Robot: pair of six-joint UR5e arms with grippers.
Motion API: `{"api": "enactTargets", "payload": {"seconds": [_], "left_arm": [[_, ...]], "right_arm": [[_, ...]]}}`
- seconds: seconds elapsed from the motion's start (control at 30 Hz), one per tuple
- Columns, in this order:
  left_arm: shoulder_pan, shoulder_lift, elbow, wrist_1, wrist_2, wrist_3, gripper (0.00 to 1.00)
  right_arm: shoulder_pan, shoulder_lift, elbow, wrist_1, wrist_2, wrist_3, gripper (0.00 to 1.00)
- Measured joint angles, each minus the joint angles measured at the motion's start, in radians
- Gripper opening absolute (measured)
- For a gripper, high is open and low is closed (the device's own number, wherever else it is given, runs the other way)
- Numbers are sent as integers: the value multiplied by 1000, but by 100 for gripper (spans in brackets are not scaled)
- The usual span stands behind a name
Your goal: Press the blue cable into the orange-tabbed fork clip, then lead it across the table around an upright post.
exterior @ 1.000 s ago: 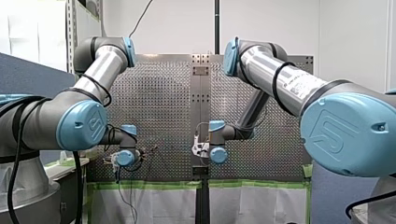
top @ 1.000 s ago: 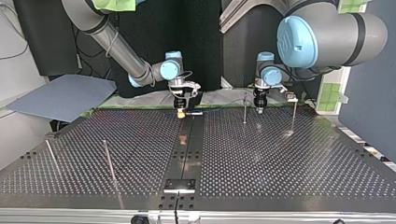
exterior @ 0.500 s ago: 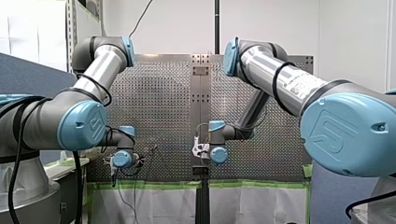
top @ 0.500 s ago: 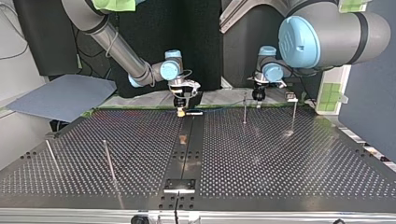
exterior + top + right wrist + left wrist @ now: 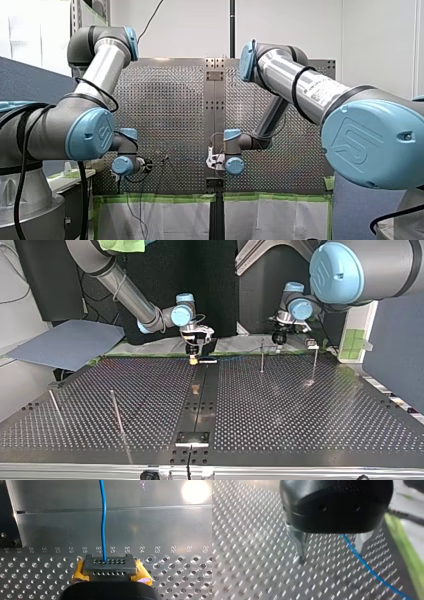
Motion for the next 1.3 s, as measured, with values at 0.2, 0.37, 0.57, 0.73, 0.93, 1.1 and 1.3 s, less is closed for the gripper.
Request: {"api": "enactTargets", "payload": {"seconds": [0.2, 0.37, 0.57, 0.73, 0.93, 1.1, 1.3], "left_arm": [[-5, 4, -60, -23, 47, 20, 100], [-5, 4, -106, -27, 55, 24, 100], [-6, 6, -150, -22, 74, 69, 100], [-7, 6, -156, -10, 99, 114, 100], [-4, 33, -175, 23, 127, 124, 100], [-5, 80, -218, 70, 129, 88, 100], [-9, 140, -255, 108, 130, 29, 100]], "right_arm": [[2, 0, 0, 3, 0, 0, 0], [4, 0, 0, 4, 0, 0, 0], [5, 0, 0, 13, -1, -1, 0], [5, 0, 0, 17, -1, -4, 0], [5, 1, 0, 22, -2, -5, 0], [7, 0, 0, 26, -1, -7, 0], [12, 1, 0, 27, -1, -8, 0]]}}
